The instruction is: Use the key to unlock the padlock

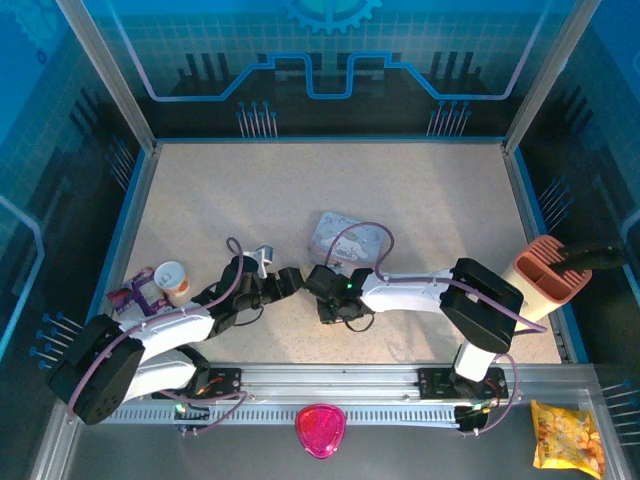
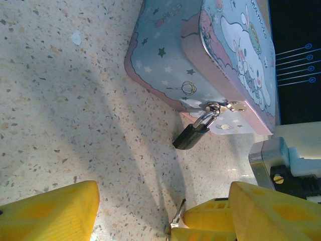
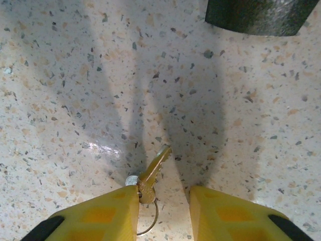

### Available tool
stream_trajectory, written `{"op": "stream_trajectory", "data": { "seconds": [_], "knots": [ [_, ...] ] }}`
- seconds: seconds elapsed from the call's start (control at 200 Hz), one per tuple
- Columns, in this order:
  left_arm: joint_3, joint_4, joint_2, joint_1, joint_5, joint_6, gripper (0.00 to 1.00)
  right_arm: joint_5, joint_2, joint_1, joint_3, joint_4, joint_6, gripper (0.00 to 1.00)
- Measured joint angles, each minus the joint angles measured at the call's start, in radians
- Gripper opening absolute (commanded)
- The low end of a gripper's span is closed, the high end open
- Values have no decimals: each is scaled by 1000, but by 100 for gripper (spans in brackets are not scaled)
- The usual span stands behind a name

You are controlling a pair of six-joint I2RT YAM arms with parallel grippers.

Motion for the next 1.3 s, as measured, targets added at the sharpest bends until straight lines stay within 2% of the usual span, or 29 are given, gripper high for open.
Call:
{"op": "stream_trajectory", "data": {
  "seconds": [0.525,1.006,1.086,1.296],
  "knots": [
    [0,0,0,0,0,0,71,3,-13,19,22,4,3,35],
    [0,-2,-16,0,0,0,71,7,42,22,52,-11,3,35],
    [0,-2,-16,0,0,0,71,8,50,22,59,-20,3,33],
    [0,-4,-16,0,-1,4,71,23,56,22,68,-43,-2,21]
  ]
}}
